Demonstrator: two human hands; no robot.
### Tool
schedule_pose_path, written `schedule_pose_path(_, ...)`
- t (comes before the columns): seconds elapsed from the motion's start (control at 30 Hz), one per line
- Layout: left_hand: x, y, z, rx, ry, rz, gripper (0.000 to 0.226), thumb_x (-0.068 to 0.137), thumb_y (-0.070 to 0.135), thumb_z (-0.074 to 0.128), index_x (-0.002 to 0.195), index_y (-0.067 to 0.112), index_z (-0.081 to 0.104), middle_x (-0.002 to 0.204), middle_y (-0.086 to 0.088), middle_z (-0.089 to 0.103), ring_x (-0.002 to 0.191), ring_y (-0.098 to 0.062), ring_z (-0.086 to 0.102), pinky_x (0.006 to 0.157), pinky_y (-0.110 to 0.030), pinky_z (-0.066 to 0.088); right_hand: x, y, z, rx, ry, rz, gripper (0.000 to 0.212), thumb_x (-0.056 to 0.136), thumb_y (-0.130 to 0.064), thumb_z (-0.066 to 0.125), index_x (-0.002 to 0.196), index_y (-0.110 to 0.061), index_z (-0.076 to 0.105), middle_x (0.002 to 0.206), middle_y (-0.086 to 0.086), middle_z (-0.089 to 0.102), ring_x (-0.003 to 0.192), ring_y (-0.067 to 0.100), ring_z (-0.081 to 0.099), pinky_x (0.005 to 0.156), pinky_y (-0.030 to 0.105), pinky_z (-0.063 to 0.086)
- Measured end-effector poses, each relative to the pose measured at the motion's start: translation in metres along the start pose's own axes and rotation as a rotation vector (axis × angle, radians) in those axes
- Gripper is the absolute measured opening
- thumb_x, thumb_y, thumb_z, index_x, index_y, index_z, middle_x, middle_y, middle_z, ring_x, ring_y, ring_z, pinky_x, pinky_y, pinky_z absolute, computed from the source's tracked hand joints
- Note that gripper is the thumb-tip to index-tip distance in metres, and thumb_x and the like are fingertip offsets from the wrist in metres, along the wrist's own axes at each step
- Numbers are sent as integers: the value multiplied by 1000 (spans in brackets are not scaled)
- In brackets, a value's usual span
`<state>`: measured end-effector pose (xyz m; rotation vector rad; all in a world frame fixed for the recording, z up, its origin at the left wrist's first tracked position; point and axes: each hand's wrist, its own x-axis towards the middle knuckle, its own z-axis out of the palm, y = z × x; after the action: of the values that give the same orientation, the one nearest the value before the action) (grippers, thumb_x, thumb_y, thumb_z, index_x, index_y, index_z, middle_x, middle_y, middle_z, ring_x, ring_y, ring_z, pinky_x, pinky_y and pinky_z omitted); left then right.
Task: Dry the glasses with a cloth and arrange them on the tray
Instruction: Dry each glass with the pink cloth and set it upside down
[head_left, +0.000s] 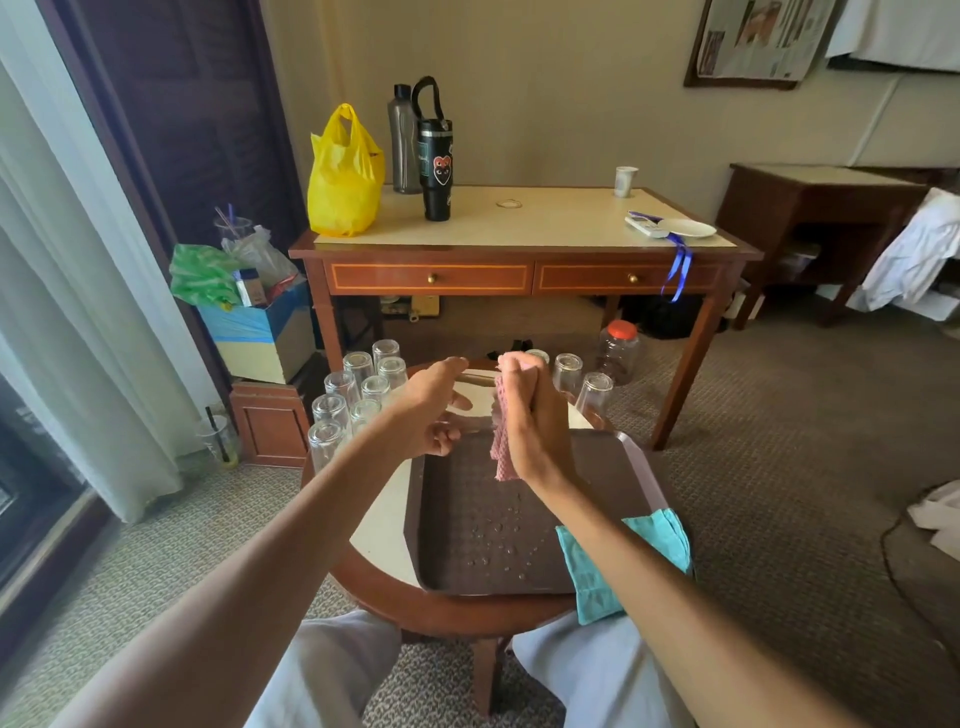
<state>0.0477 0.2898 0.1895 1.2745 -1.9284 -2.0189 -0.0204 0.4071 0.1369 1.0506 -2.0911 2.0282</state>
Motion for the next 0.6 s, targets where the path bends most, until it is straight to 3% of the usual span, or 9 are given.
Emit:
schedule_pose_path(0.07, 1, -1, 7, 45, 88, 166, 58, 101, 55, 41, 105, 2, 63, 86, -18, 66, 60, -19, 52, 55, -28, 40, 8, 1, 0, 113, -19, 186, 68, 95, -71, 33, 95, -11, 65, 84, 8, 73, 77, 25, 73, 73, 48, 61)
schedule_pose_path(0.13, 3, -3, 12, 176, 216, 443, 64, 91, 63, 38, 109, 7, 65, 101, -18, 72, 76, -26, 66, 71, -38, 55, 18, -3, -1, 280, -80, 425, 77, 93, -73, 34, 86, -5, 69, 82, 16, 73, 74, 33, 72, 79, 53, 60)
schedule_pose_path(0.2, 1, -6, 12, 294, 359, 739, 55, 89, 64, 39, 100, 14, 61, 94, -8, 72, 81, -25, 68, 78, -43, 57, 24, -12, -8, 423, -157, 710, 69, 101, -60, 36, 84, -2, 69, 74, 16, 71, 62, 29, 68, 69, 43, 62)
schedule_pose_path(0.27, 0, -10, 10, 335, 426, 977, 46, 92, 59, 45, 91, 15, 60, 80, -1, 71, 71, -20, 66, 65, -38, 55, 23, -22, -18, 537, -291, 923, 62, 104, -49, 38, 82, 1, 67, 71, 16, 69, 52, 24, 65, 49, 29, 55)
schedule_pose_path(0.33, 2, -18, 9, 334, 413, 1112, 43, 95, 56, 48, 89, 16, 61, 76, 5, 70, 65, -13, 64, 58, -33, 51, 20, -25, -22, 555, -337, 990, 56, 104, -44, 41, 83, 3, 64, 69, 15, 68, 47, 21, 63, 42, 24, 49)
schedule_pose_path(0.43, 12, -29, 9, 259, 408, 1020, 43, 95, 55, 47, 88, 15, 61, 78, 0, 71, 70, -18, 67, 61, -35, 51, 14, -23, -10, 467, -219, 889, 59, 105, -49, 38, 90, 1, 65, 63, 12, 69, 47, 20, 64, 44, 23, 50)
schedule_pose_path(0.53, 19, -27, 11, 62, 353, 685, 44, 94, 47, 45, 89, 9, 65, 83, -10, 71, 76, -25, 70, 68, -40, 52, 8, -5, 4, 120, -114, 549, 71, 103, -62, 30, 83, -7, 70, 73, 8, 73, 67, 24, 70, 64, 35, 58)
schedule_pose_path(0.6, 16, -24, 11, 55, 336, 605, 40, 100, 39, 45, 91, 5, 65, 84, -14, 71, 79, -29, 71, 70, -40, 53, 4, 3, 6, -9, -70, 382, 72, 103, -61, 27, 82, -7, 71, 76, 6, 73, 68, 21, 71, 67, 37, 58)
